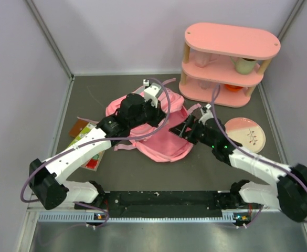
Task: Pack the student bag
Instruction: Place the book in the student bag, then pick up the book from the center of the board.
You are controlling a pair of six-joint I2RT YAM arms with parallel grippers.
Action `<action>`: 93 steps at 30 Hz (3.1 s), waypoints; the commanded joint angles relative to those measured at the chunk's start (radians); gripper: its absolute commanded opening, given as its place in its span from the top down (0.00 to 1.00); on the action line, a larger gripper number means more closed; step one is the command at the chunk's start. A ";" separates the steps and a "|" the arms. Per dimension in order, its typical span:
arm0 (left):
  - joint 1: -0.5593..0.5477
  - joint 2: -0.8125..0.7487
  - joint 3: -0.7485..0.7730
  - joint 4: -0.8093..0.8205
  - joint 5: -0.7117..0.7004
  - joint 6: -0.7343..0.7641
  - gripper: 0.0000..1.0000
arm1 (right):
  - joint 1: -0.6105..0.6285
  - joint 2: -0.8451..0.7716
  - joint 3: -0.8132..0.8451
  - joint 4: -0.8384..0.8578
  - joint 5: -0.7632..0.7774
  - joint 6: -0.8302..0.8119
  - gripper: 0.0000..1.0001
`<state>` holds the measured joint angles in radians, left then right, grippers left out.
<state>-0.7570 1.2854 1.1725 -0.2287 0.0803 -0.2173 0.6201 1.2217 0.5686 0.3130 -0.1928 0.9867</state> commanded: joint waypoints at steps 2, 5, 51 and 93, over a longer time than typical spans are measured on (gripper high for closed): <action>0.010 0.017 -0.022 0.144 -0.016 -0.048 1.00 | 0.006 -0.270 -0.093 -0.308 0.165 -0.108 0.16; 0.010 0.037 -0.024 0.137 0.021 -0.057 1.00 | 0.007 -0.462 -0.108 -0.454 0.265 -0.118 0.16; 1.099 0.146 -0.163 -0.232 -0.085 -0.104 0.01 | 0.475 0.843 1.025 -0.391 0.078 -0.131 0.07; 1.102 -0.123 -0.355 -0.190 -0.016 -0.209 0.15 | 0.452 1.084 1.202 -0.462 -0.033 0.023 0.06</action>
<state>0.3477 1.1625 0.7033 -0.4183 0.1913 -0.4473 1.0832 2.2887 1.7660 -0.1211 -0.2394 0.9920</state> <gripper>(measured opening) 0.837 0.936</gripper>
